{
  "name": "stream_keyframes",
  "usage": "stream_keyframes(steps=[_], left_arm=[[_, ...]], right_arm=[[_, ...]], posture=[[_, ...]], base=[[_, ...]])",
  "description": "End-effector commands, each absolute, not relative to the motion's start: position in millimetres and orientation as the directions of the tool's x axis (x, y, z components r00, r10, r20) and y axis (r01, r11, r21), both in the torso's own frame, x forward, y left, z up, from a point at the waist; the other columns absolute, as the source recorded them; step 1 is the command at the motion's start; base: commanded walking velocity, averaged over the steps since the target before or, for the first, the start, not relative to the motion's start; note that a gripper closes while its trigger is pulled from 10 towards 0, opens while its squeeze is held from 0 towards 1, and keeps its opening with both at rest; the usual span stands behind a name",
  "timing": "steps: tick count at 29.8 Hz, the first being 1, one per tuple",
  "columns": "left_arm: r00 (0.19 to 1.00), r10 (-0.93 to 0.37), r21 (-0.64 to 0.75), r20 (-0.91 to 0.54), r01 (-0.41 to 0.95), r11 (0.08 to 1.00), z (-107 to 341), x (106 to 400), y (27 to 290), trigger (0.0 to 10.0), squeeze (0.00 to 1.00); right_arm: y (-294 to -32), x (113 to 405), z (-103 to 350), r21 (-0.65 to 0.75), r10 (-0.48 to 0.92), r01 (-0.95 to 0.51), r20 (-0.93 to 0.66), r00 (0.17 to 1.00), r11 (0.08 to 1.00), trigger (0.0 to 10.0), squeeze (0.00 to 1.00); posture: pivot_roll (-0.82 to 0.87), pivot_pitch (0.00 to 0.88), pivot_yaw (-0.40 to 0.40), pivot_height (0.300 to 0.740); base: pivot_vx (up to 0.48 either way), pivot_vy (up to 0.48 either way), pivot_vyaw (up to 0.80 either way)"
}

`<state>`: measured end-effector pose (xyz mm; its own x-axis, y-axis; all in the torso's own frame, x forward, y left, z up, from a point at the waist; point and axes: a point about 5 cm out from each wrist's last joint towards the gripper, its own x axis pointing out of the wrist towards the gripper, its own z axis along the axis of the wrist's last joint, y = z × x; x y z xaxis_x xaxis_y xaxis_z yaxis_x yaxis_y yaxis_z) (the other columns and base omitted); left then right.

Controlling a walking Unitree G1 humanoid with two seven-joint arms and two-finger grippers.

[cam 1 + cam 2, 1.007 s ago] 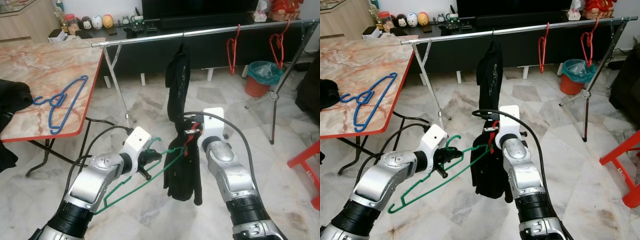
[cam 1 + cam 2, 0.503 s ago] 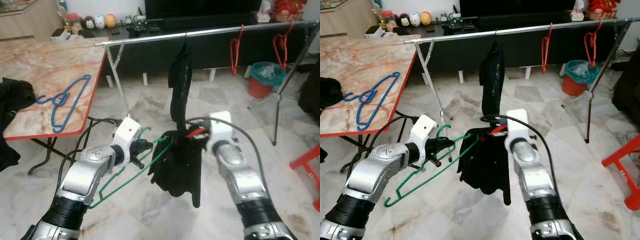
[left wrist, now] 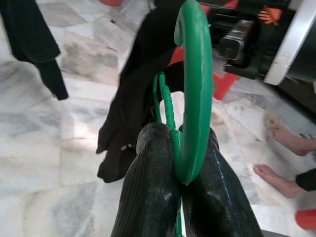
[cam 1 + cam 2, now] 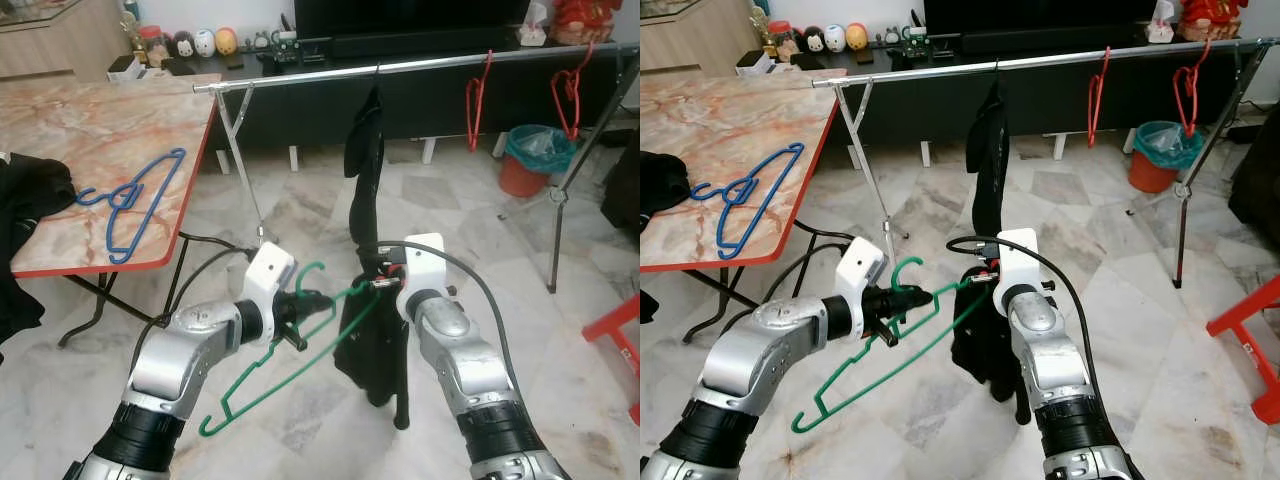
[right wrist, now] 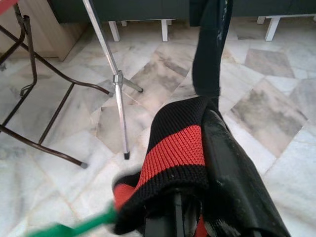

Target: Hang hanger

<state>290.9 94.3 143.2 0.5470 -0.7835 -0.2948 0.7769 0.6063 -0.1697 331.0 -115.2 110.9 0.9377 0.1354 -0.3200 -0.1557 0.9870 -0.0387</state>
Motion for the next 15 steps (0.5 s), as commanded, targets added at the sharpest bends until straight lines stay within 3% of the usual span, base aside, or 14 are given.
stream_keyframes(steps=[1,15], left_arm=[[0.539,-0.794,-0.162,-0.282,0.789,0.593,147.2,288.5,90.4,10.0,0.0],[0.555,-0.781,-0.173,-0.287,0.772,0.612,146.3,290.3,87.3,10.0,0.0]], right_arm=[[-104.7,332.9,128.2,-0.014,0.172,-0.182,-0.262,0.95,0.983,10.0,0.0],[-98.0,330.3,133.0,0.009,0.181,-0.184,-0.252,0.951,0.983,10.0,0.0]], posture=[[0.02,0.036,0.032,0.74],[0.02,0.036,0.03,0.74]], base=[[0.0,0.0,0.0],[0.0,0.0,0.0]])
